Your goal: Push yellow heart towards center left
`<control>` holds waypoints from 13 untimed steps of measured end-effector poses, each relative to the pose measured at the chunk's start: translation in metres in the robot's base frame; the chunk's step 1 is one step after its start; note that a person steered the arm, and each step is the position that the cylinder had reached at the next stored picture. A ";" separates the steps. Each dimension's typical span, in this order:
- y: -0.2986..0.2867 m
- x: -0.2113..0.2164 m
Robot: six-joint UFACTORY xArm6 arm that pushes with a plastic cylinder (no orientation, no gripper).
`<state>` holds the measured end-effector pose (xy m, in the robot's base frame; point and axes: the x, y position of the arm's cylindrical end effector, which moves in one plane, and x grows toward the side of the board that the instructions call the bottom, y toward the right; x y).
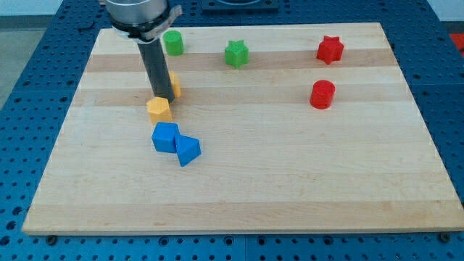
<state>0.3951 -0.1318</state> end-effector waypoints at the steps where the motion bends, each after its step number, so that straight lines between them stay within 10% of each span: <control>1: 0.000 0.010; 3: 0.000 0.040; 9: 0.058 -0.064; 13: -0.015 -0.061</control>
<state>0.3343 -0.1463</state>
